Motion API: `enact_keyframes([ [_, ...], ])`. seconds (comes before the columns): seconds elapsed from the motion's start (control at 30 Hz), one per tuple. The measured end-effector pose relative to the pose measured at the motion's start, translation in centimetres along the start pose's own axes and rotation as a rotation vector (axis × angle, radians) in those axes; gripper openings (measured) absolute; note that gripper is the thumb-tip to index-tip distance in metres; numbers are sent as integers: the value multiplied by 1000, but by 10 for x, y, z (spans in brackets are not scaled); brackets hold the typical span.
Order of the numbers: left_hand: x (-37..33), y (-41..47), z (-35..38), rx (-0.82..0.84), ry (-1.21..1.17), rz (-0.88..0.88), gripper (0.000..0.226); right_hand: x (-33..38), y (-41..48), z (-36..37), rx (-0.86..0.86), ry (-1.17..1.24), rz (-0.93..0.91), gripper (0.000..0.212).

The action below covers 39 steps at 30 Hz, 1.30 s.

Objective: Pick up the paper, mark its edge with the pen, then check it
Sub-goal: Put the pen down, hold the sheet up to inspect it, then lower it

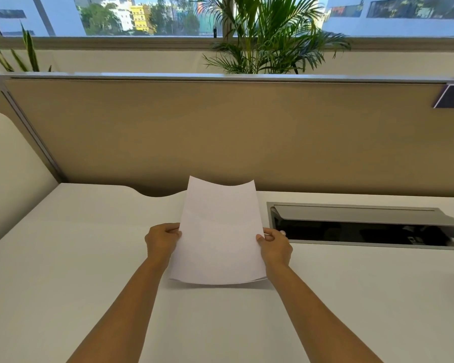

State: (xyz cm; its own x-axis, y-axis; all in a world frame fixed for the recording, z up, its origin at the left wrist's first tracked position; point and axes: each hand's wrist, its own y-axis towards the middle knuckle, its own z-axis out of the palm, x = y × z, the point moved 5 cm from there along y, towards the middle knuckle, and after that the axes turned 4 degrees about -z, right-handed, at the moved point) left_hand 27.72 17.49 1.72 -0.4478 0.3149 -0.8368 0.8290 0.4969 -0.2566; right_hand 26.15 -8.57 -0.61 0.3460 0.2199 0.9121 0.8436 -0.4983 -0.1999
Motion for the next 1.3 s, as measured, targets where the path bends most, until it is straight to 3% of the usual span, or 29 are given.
enact_keyframes([
  [0.67,14,7,15,-75,123,82,30,-7,-1,8,12,-243,-182,23],
  [1.2,22,7,19,-131,226,186,20,-11,1,15,16,-385,-277,38],
  [1.3,24,4,20,-108,240,189,28,-11,-1,14,-1,-385,-319,40],
])
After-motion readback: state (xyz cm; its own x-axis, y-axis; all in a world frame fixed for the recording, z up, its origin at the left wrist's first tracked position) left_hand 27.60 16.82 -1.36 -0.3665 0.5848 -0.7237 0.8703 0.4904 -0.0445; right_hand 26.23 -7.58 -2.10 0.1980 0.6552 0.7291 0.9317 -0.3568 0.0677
